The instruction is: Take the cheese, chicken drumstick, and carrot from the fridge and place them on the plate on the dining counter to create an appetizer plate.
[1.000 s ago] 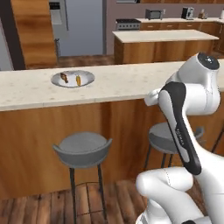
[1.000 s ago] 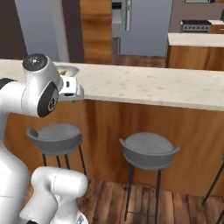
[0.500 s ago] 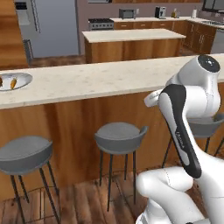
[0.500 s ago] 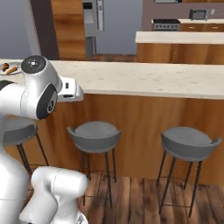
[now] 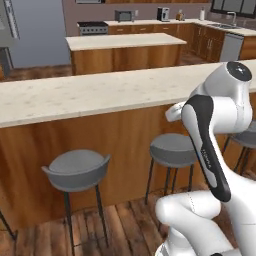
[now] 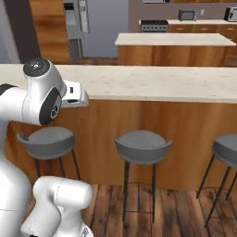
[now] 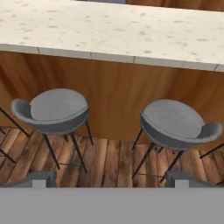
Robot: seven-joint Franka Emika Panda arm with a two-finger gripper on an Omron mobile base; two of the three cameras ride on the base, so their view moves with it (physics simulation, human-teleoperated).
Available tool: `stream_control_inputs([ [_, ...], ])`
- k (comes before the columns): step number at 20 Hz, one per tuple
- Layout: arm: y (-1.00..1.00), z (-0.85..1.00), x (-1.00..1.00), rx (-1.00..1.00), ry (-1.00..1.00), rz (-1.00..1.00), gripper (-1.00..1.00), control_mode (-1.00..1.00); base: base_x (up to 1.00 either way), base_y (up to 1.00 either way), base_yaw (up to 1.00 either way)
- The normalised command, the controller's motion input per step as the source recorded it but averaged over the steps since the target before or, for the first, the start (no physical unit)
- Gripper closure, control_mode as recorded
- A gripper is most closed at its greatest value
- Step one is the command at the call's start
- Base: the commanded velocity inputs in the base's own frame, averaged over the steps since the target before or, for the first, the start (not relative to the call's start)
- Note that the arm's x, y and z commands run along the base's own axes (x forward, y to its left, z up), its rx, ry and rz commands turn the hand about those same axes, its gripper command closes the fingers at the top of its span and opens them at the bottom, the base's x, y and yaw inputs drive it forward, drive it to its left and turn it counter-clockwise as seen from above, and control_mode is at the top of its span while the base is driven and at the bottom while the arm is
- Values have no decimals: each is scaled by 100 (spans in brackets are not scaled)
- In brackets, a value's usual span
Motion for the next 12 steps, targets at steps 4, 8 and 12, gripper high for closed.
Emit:
stream_control_inputs([
  [4, 0, 0, 0, 0, 0, 0, -100, 100, 2, -100, -6],
  [8, 0, 0, 0, 0, 0, 0, -100, 100, 0, -100, -6],
  [12, 0, 0, 0, 0, 0, 0, -100, 100, 0, -100, -6],
])
